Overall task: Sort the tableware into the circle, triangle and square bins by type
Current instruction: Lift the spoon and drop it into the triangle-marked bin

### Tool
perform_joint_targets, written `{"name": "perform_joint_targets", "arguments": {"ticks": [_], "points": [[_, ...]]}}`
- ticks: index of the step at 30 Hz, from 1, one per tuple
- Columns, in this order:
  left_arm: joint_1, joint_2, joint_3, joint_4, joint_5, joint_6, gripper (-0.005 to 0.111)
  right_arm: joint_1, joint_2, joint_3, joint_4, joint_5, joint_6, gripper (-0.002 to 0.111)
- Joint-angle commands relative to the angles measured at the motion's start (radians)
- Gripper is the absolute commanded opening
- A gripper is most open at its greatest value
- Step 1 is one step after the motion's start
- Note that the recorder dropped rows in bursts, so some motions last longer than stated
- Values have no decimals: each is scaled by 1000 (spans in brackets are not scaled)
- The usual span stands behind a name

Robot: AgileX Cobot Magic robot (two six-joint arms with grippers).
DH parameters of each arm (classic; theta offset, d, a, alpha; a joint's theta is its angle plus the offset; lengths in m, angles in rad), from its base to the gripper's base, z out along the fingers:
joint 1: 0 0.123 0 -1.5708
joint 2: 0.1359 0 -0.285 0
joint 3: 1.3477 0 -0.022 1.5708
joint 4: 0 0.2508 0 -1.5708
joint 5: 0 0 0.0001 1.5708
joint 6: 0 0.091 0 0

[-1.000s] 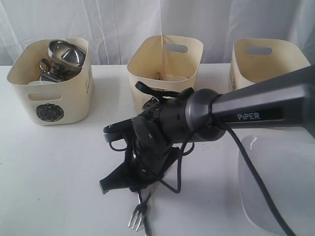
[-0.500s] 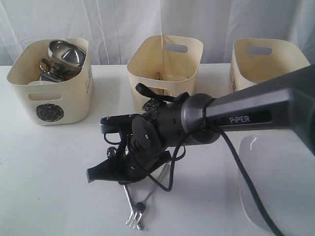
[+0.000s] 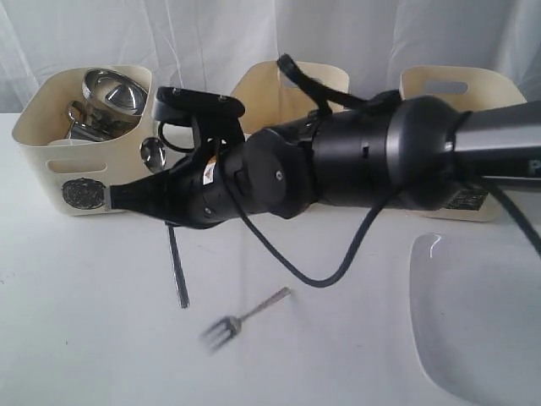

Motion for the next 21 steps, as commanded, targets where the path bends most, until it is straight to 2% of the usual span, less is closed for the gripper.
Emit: {"name": "perform_joint_targets", "arguments": {"ticks": [1, 3, 8, 11, 14, 21], "points": [[1, -5, 3, -7, -3, 0, 1, 1, -54, 0, -15, -58, -13, 0], [1, -5, 3, -7, -3, 0, 1, -1, -77, 0, -31, -131, -19, 0], [1, -5, 3, -7, -1, 0, 1, -77, -83, 0, -38, -417, -201, 0], [1, -5, 3, -7, -1, 0, 1, -161, -54, 0, -36, -454, -340, 0], [1, -5, 3, -7, -1, 0, 1, -220, -24, 0, -27, -513, -355, 0], [1, -5, 3, -7, -1, 0, 1, -309, 68, 0, 248, -823, -353, 0]]}}
